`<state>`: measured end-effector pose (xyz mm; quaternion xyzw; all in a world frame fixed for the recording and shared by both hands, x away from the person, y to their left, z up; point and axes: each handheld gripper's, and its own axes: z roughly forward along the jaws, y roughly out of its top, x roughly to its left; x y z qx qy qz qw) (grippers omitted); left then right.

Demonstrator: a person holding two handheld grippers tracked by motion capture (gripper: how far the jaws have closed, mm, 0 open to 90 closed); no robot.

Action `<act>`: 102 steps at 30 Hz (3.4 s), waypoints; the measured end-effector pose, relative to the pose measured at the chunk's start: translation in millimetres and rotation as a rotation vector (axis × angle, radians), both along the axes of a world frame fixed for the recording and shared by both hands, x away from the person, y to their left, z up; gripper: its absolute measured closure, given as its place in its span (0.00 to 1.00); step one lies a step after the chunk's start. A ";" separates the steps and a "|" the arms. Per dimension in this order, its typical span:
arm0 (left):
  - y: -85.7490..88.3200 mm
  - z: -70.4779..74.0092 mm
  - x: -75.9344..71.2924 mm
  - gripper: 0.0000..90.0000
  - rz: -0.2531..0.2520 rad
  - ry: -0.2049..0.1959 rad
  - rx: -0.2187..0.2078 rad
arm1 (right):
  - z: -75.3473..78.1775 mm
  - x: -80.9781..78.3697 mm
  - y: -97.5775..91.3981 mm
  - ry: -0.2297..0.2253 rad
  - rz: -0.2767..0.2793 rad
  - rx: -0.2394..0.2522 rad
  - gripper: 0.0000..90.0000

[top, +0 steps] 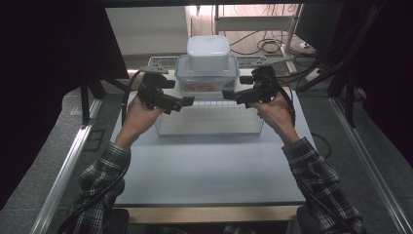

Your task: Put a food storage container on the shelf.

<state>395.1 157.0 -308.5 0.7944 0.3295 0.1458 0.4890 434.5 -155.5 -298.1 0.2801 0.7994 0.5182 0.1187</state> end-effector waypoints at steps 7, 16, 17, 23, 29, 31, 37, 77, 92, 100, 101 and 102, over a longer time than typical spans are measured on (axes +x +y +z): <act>-4.2 -18.0 -11.0 0.02 -0.015 -0.017 0.017 | -13.7 -7.9 -1.4 0.009 0.022 -0.012 0.08; -6.9 -38.9 -17.0 0.03 -0.026 -0.021 0.017 | -30.7 -18.8 -2.2 0.007 0.052 -0.033 0.08; -6.7 -40.9 -17.9 0.03 -0.029 -0.017 0.014 | -32.8 -19.8 -2.5 0.007 0.054 -0.039 0.07; -8.6 -52.9 -23.8 0.03 -0.041 -0.007 0.039 | -46.2 -24.8 -4.0 0.003 0.065 -0.057 0.06; -13.6 -65.8 -31.4 0.03 -0.060 0.013 0.065 | -60.6 -32.0 -4.1 -0.013 0.084 -0.075 0.05; -15.8 -70.3 -34.1 0.03 -0.063 0.006 0.077 | -65.2 -35.2 -4.2 -0.009 0.091 -0.071 0.04; -21.1 -86.0 -44.2 0.03 -0.082 0.002 0.078 | -77.4 -42.9 -6.3 -0.023 0.071 -0.068 0.01; 4.1 -153.4 -89.5 0.05 0.005 0.026 0.083 | -135.4 -81.9 -38.6 0.038 0.005 -0.146 0.00; 22.7 -173.4 -104.6 0.05 0.057 0.041 0.097 | -156.2 -88.5 -71.9 0.048 -0.084 -0.159 0.00; 30.5 -184.7 -110.4 0.04 0.086 0.046 0.123 | -172.2 -94.1 -88.9 0.077 -0.122 -0.164 0.00; 31.1 -186.0 -110.9 0.04 0.086 0.047 0.129 | -173.5 -94.9 -90.8 0.081 -0.126 -0.162 0.00; 31.7 -187.4 -111.4 0.04 0.088 0.043 0.139 | -174.8 -95.5 -92.7 0.082 -0.130 -0.161 0.00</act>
